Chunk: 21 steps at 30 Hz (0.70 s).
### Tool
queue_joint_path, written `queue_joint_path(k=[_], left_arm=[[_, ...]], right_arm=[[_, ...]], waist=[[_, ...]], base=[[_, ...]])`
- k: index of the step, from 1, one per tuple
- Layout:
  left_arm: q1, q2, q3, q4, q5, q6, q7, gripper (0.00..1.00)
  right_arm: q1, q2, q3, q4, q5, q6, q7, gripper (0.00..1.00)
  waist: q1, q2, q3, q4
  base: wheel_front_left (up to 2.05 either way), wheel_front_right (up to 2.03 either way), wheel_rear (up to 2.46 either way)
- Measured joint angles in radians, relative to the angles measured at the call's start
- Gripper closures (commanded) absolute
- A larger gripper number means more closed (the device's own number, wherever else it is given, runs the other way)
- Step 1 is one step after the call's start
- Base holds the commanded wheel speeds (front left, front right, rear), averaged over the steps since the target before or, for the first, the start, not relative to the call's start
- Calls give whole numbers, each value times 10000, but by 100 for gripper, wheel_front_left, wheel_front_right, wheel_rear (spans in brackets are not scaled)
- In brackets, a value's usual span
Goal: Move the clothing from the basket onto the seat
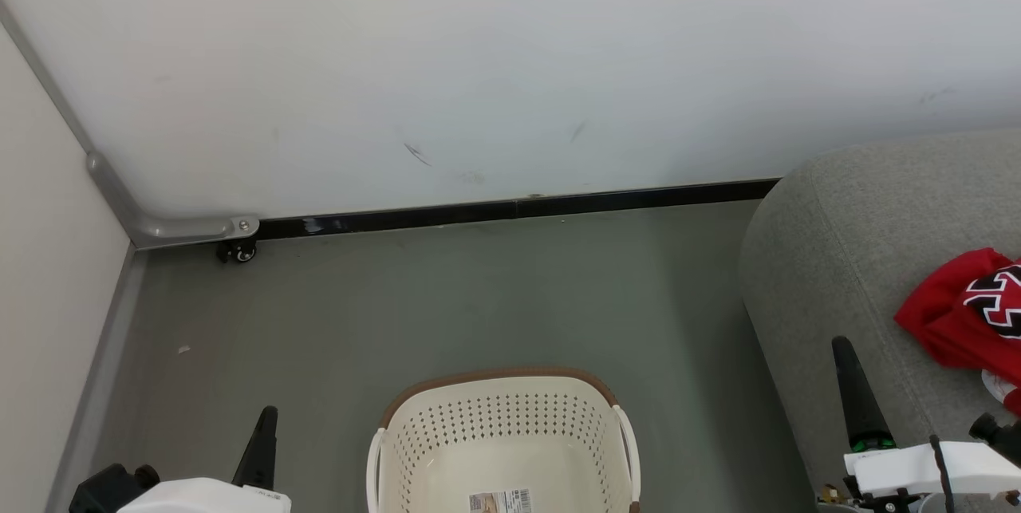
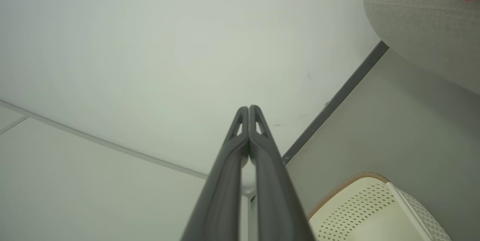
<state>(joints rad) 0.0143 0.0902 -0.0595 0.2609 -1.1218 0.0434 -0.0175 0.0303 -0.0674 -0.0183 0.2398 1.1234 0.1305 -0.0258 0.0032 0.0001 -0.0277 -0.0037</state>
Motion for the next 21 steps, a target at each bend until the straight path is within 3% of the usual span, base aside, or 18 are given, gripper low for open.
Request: queue_joint_path(k=[21], left_arm=[[-409, -295, 803, 4, -2867, -943, 719, 100]], right_arm=[[-544, -104, -213, 142, 3250, -2, 374, 100]], waist=[[-24, 0, 210, 22]], base=[[0, 0, 0]])
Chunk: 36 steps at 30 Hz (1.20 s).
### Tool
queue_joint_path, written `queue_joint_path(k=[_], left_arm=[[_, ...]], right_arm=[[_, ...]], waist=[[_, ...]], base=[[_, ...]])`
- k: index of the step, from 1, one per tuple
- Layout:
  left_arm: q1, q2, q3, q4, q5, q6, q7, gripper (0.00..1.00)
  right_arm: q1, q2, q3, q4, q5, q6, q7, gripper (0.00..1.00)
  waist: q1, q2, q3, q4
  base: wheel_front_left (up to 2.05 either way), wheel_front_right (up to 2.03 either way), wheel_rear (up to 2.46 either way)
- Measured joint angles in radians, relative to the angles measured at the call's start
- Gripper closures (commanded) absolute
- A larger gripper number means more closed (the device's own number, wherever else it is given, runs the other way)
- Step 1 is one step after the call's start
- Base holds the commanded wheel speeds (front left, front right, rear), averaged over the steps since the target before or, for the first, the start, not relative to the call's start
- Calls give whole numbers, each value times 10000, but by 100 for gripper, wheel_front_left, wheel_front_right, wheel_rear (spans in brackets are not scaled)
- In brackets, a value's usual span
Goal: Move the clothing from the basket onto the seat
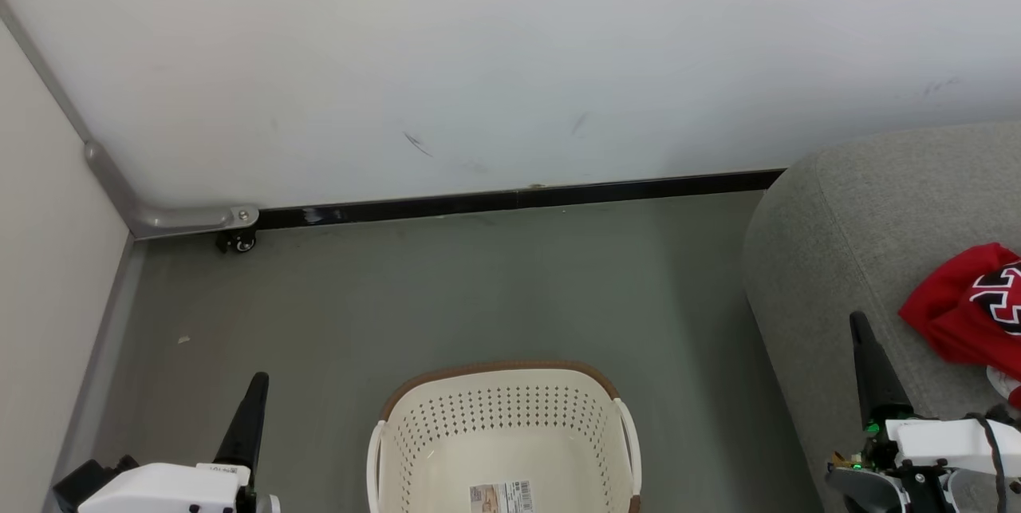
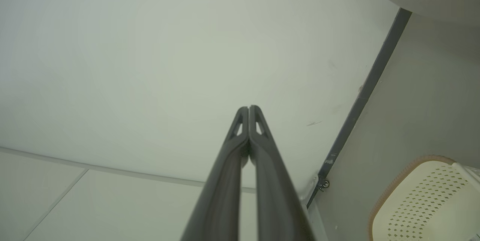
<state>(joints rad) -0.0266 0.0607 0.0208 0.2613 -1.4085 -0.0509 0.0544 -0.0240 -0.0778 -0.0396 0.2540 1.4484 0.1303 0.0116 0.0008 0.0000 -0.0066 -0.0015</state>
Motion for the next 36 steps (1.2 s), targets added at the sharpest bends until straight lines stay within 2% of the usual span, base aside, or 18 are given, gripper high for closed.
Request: queue_joint_path(k=[14, 36], left_arm=[[-201, -178, 556, 4, -1927, -564, 477, 100], [-218, -215, 575, 88, -1988, -637, 508, 100]], right_arm=[[-253, -98, -174, 44, 2090, 0, 282, 100], [-375, -109, -199, 82, 2151, 0, 341, 100]], waist=[[-2, 0, 95, 14], [-3, 0, 95, 15]], base=[[0, 0, 0], [0, 0, 0]])
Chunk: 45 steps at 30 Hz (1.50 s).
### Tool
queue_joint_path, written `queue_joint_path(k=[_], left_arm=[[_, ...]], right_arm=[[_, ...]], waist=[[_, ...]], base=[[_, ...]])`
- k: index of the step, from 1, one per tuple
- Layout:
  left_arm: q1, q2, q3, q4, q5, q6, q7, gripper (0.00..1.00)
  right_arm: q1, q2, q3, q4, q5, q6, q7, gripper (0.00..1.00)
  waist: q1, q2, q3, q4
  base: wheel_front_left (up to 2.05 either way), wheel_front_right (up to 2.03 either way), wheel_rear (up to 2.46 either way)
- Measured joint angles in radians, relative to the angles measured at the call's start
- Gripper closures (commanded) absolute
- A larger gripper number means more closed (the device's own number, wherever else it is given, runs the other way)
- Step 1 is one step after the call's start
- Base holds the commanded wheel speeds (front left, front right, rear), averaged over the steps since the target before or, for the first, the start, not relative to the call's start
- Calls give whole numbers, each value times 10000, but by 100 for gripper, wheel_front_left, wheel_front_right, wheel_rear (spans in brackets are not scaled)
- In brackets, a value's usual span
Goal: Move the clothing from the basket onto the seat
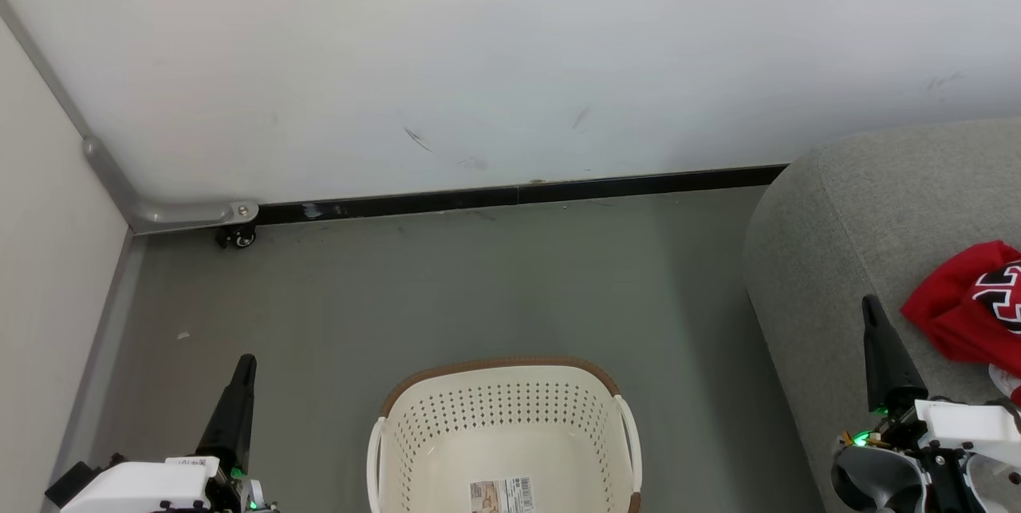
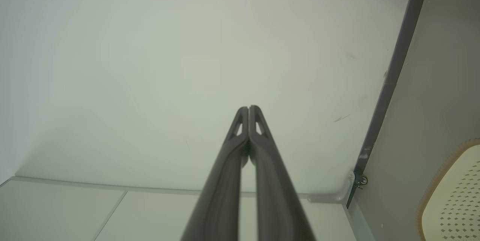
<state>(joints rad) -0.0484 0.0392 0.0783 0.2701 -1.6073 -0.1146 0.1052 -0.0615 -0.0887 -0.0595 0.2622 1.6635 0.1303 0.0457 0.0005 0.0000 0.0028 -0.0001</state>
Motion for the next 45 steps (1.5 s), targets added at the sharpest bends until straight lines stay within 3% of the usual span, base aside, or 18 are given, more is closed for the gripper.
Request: queue_joint_path(k=[45], left_arm=[[-135, -2, 10, 92, 0, -25, 0, 100]], right_arm=[[0, 2, -36, 13, 0, 0, 42, 100]], waist=[[-3, 0, -2, 1]], base=[[0, 0, 0]])
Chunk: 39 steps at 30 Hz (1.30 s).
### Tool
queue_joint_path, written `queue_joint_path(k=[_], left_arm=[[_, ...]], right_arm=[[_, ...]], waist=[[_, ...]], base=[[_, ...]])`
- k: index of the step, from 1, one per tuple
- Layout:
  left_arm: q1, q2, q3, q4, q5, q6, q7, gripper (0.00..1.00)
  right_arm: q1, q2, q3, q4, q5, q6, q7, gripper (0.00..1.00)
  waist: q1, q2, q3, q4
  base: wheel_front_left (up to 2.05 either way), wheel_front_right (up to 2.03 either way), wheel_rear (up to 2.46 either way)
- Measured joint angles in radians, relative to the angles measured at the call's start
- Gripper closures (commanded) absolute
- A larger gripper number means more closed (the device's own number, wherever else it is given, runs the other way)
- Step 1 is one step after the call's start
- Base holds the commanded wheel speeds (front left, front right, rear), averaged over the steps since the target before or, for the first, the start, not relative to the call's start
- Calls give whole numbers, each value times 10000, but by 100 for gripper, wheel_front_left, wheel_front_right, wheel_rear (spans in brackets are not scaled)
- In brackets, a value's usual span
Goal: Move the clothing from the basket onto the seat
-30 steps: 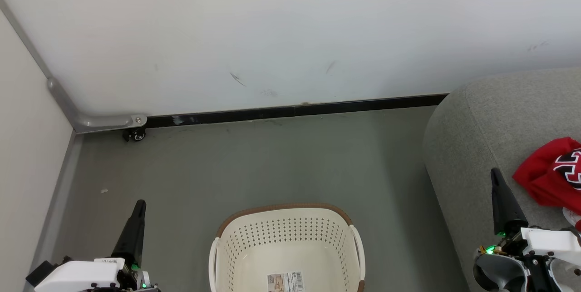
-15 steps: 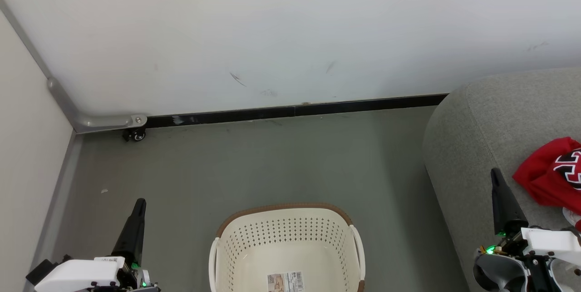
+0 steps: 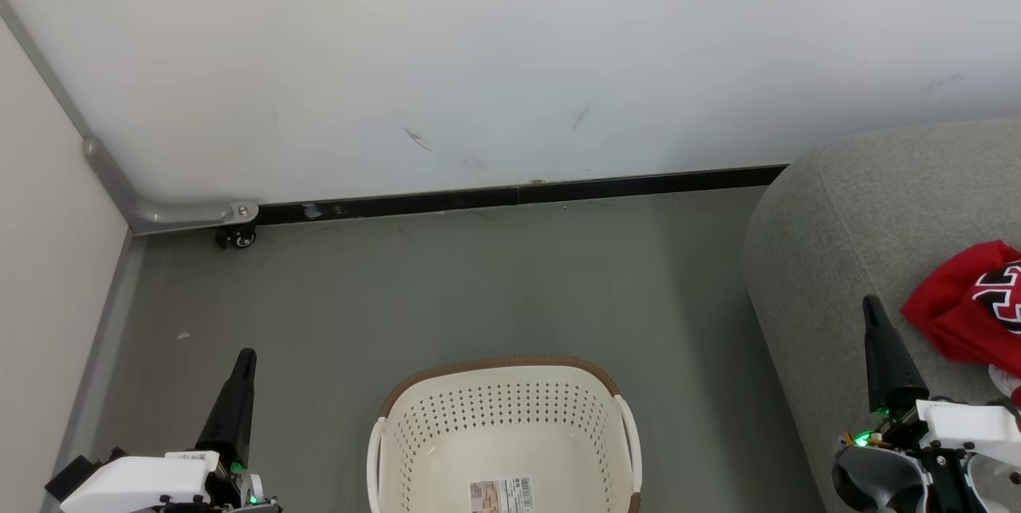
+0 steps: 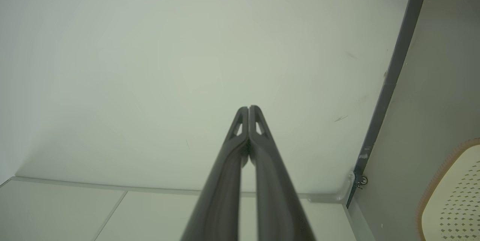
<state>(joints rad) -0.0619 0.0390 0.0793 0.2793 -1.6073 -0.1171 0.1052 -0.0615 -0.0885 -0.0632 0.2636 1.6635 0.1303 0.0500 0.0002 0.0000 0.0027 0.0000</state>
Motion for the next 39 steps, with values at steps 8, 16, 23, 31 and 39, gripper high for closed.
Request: queue_joint_path(k=[8, 16, 23, 31, 39], left_arm=[[-1, 0, 2, 6, 0, -33, 2, 100], [-2, 0, 6, 25, 0, -33, 2, 100], [-3, -2, 8, 36, 0, -33, 2, 100], [-3, -2, 10, 38, 0, -33, 2, 100], [-4, -2, 12, 42, 0, -35, 2, 100]], right_arm=[[0, 2, -8, 0, 0, 0, 2, 100], [0, 2, -15, 2, 0, 0, 2, 100], [-1, 4, -23, 2, 0, 0, 33, 100], [-1, 6, -31, 2, 0, 0, 33, 100], [-1, 8, -40, 4, -2, 0, 46, 100]], waist=[[0, 0, 0, 0], [0, 0, 0, 0], [0, 0, 0, 0], [0, 1, 0, 0], [0, 1, 0, 0]], base=[[0, 0, 0], [0, 0, 0], [0, 0, 0], [0, 0, 0], [0, 0, 0]])
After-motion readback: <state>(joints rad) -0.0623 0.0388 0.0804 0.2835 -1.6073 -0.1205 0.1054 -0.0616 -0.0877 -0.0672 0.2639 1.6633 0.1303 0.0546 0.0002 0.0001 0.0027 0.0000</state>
